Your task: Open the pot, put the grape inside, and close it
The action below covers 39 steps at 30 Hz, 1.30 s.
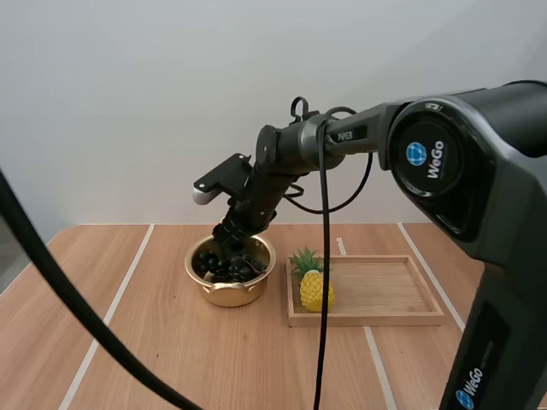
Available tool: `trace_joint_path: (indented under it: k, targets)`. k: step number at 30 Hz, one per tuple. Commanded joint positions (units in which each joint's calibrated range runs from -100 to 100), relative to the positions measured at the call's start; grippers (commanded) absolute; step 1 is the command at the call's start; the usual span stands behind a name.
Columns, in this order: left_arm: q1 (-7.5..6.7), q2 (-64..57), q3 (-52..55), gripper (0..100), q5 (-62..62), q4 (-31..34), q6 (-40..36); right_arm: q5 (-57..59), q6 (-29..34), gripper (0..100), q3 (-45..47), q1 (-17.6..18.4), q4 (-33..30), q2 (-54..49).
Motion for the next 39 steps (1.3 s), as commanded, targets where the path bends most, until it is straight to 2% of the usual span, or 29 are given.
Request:
trace_joint_path:
  k: [1, 6, 9, 14, 18, 25, 31, 37, 38, 39]
  targets:
    - [-0.11, 0.3, -0.2, 0, -0.5, 0.0, -0.4, 3.2, 1.8, 100, 0.4, -0.2, -1.2, -4.6]
    - [-0.11, 0.3, -0.2, 0, -0.5, 0.0, -0.4, 12.6, 2.2, 100, 0.4, -0.2, -2.1, -10.9]
    - [-0.11, 0.3, -0.2, 0, -0.5, 0.0, -0.4, 15.7, 4.3, 100, 0.4, -0.2, -5.7, -15.2]
    - [-0.11, 0.3, -0.2, 0, -0.5, 0.0, -0.4, 18.4, 8.5, 100, 0.4, -0.2, -11.8, -23.2]
    - [-0.11, 0.3, -0.2, 0, -0.5, 0.0, -0.4, 21.3, 10.0, 100, 0.4, -0.2, -12.6, -29.3]
    - [-0.11, 0.3, -0.2, 0, 0.2, 0.0, -0.4, 23.2, 16.5, 100, 0.4, -0.3, -15.5, -39.4]
    - [-0.11, 0.3, -0.2, 0, 0.2, 0.0, -0.4, 29.6, 15.6, 100, 0.4, -2.6, -15.5, -46.0]
    - [-0.11, 0.3, -0.2, 0, -0.1, 0.0, -0.4, 37.3, 14.2, 100, 0.4, -2.7, -16.7, -51.8]
    - [-0.11, 0.3, -0.2, 0, -0.1, 0.0, -0.4, 37.7, 14.2, 99, 0.4, -2.7, -17.0, -52.5]
    - [-0.11, 0.3, -0.2, 0, -0.1, 0.0, -0.4, 37.7, 14.3, 84, 0.4, -2.7, -17.8, -53.1]
